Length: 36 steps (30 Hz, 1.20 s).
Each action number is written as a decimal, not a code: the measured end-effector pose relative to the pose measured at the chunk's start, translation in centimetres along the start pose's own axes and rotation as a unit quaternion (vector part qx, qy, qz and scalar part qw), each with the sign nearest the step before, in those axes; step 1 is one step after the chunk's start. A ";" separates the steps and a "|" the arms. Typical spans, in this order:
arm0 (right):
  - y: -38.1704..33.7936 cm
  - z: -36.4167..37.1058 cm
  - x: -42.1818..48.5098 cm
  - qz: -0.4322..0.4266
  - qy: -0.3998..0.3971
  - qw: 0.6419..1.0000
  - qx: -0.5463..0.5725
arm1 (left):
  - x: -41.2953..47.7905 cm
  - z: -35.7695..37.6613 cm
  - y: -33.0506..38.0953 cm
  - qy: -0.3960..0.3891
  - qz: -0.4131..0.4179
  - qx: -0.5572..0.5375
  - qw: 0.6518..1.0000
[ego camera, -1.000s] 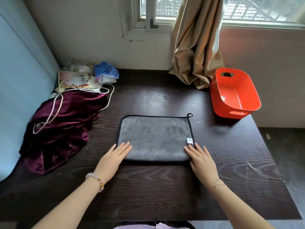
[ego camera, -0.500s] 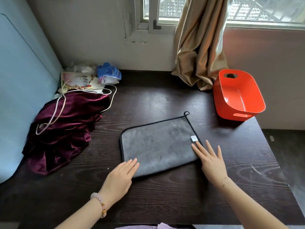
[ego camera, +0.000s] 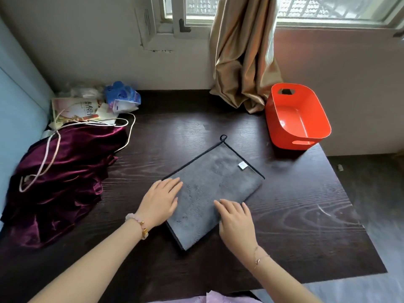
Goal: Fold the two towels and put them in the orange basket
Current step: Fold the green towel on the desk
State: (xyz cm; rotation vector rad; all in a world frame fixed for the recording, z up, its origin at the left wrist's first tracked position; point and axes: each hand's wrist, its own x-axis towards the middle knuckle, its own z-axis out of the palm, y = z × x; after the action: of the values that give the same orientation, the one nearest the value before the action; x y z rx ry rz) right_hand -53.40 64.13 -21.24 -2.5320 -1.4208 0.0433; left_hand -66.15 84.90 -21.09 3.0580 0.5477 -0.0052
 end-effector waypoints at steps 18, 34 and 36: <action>4.0 -0.1 7.5 0.003 -0.194 0.979 -0.056 | -5.3 1.1 2.1 0.001 -0.027 0.004 1.000; 4.7 0.7 1.3 -0.205 -0.128 0.968 0.069 | -5.9 1.5 3.6 0.077 0.073 -0.041 0.994; 4.6 0.4 1.6 -0.207 -0.133 0.967 0.066 | -5.5 1.4 3.5 0.063 0.075 -0.025 0.995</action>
State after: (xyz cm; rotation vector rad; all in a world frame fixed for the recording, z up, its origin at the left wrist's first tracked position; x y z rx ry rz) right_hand -48.78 63.28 -22.49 -2.1359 -1.9518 0.4014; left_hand -70.11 79.62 -22.32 3.0560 0.3170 0.2027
